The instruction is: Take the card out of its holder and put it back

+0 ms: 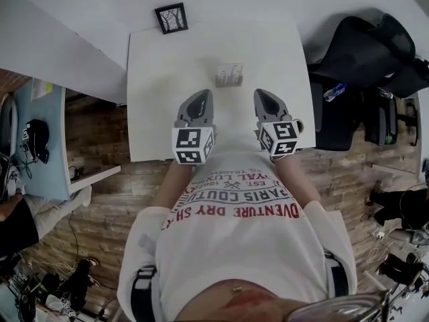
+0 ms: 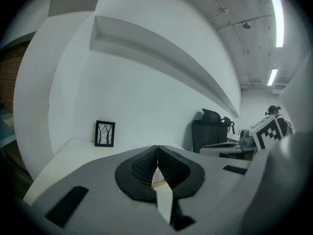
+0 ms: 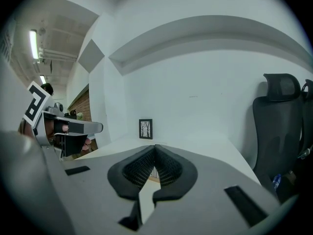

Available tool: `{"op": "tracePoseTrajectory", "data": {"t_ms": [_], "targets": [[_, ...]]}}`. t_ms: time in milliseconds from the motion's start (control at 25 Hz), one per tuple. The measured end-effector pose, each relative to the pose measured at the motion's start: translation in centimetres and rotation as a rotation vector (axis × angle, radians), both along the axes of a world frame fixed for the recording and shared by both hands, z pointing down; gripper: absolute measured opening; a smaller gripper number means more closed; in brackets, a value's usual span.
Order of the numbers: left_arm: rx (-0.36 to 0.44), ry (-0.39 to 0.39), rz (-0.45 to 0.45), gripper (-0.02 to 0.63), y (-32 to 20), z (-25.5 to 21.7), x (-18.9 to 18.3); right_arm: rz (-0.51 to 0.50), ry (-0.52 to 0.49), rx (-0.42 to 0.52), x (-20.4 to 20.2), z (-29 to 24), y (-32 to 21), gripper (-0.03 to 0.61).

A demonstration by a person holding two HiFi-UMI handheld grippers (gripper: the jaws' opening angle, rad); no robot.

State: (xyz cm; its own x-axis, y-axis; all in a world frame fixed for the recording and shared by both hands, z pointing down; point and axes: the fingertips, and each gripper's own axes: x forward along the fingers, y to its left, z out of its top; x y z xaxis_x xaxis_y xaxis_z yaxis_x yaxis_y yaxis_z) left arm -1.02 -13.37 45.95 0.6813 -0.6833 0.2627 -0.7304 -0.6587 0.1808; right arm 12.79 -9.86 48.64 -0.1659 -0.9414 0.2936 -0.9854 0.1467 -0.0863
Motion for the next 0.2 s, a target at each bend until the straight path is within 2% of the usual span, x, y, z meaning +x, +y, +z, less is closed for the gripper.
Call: {"op": "tracePoseTrajectory", "data": {"t_ms": [200], "targets": [[-0.016, -0.008, 0.007, 0.025, 0.15, 0.83, 0.01, -0.009, 0.006, -0.005, -0.23, 0.33, -0.10, 0.025]]}}
